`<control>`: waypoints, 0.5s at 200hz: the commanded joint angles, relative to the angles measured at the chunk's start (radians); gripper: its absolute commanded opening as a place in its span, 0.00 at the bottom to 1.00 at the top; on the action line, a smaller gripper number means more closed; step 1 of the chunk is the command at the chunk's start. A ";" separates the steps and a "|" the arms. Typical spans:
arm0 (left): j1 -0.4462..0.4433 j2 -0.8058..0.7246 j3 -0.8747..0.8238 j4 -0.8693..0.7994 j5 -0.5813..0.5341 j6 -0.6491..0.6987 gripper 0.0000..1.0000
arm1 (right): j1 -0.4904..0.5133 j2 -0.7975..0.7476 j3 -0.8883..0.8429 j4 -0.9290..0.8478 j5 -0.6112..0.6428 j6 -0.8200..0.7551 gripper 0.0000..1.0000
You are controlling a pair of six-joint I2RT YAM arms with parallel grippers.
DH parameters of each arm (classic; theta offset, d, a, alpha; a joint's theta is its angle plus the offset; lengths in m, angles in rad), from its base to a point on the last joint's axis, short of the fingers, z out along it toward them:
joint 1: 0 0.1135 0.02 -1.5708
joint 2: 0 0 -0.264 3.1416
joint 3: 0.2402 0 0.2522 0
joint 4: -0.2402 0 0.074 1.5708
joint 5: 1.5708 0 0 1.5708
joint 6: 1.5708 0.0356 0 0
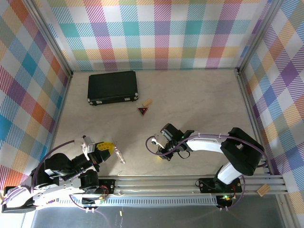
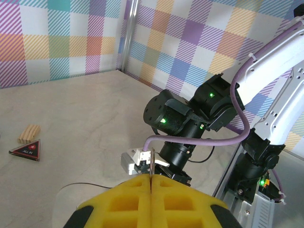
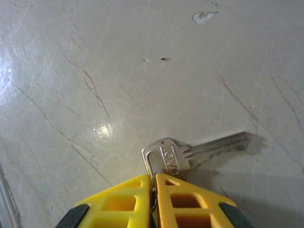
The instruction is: Put the keys on the keyring
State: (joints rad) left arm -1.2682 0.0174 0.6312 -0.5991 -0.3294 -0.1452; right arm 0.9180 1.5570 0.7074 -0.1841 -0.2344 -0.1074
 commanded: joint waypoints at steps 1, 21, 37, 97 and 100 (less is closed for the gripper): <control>-0.002 -0.016 0.021 0.044 0.013 0.009 0.00 | 0.008 0.005 0.019 -0.016 0.007 -0.020 0.11; -0.001 -0.016 0.022 0.044 0.010 0.009 0.00 | 0.010 -0.004 0.015 -0.013 0.012 -0.018 0.10; 0.000 -0.016 0.020 0.044 0.011 0.009 0.00 | 0.012 -0.011 0.010 -0.009 0.010 -0.019 0.08; -0.001 -0.015 -0.002 0.067 -0.003 0.013 0.00 | 0.022 -0.051 -0.012 0.004 0.003 -0.024 0.02; -0.002 -0.014 -0.003 0.069 -0.004 0.014 0.00 | 0.023 -0.055 -0.014 0.007 0.002 -0.026 0.02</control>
State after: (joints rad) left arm -1.2682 0.0174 0.6312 -0.5983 -0.3298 -0.1448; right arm 0.9279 1.5501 0.7071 -0.1825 -0.2203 -0.1139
